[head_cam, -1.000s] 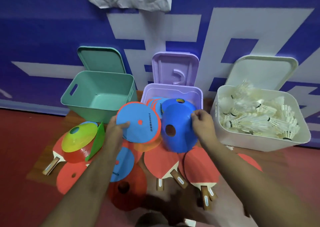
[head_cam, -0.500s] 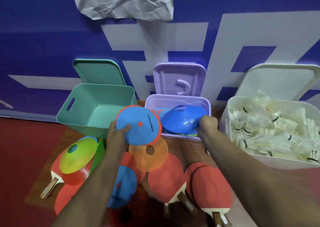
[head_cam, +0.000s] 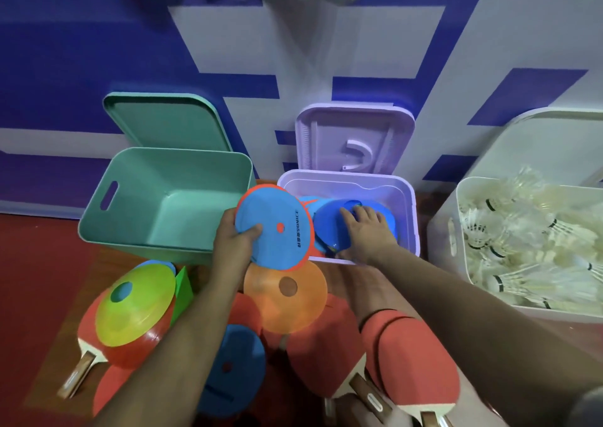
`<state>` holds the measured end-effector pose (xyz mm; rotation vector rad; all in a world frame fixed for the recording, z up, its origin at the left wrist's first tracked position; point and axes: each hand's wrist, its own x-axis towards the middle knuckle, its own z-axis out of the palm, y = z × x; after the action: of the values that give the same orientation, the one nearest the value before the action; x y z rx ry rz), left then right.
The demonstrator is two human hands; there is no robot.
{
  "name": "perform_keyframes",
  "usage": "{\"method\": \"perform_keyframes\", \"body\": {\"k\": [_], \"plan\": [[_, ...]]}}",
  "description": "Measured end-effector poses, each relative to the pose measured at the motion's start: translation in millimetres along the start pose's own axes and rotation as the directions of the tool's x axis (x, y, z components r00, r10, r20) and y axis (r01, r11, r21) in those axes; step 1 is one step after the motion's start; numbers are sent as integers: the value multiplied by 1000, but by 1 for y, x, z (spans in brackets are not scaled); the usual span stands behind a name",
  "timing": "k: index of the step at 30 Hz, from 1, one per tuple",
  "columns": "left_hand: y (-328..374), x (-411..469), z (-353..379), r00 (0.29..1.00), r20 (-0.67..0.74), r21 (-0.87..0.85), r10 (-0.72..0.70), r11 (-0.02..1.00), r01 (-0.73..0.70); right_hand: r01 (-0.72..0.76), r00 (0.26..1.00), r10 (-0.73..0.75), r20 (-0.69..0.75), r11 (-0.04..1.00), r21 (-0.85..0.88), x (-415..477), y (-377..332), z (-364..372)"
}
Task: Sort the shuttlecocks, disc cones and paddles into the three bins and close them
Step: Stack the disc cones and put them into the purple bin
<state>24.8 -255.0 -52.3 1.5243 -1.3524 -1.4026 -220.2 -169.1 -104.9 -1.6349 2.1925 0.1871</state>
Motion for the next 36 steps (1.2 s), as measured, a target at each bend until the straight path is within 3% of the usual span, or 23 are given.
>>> {"method": "perform_keyframes", "body": {"k": [5, 10, 15, 20, 26, 30, 33, 36], "plan": [[1, 7, 10, 999, 1, -29, -42, 999, 42, -19, 1000, 18, -6, 971, -238, 10, -4, 9], [-2, 11, 17, 996, -13, -45, -85, 995, 85, -6, 994, -12, -104, 986, -169, 8, 0, 11], [-2, 10, 27, 994, -33, -27, -106, 994, 105, -100, 987, 103, -125, 994, 34, 2, 16, 2], [-5, 7, 32, 992, -64, 9, -105, 994, 105, -173, 985, 174, 15, 982, -72, 8, -4, 15], [-11, 6, 31, 993, -99, 61, -64, 996, 70, -196, 979, 204, 15, 958, -207, 19, -22, 15], [-12, 7, 32, 991, -119, 58, -67, 996, 74, -218, 974, 219, -62, 975, 32, 11, -9, 9], [-13, 10, 38, 992, -98, 15, -80, 997, 82, -222, 955, 272, -116, 919, 326, 4, 16, 0], [-14, 17, 56, 995, -15, 2, -98, 995, 98, -201, 944, 295, -150, 871, 448, -5, 34, -9]]}}
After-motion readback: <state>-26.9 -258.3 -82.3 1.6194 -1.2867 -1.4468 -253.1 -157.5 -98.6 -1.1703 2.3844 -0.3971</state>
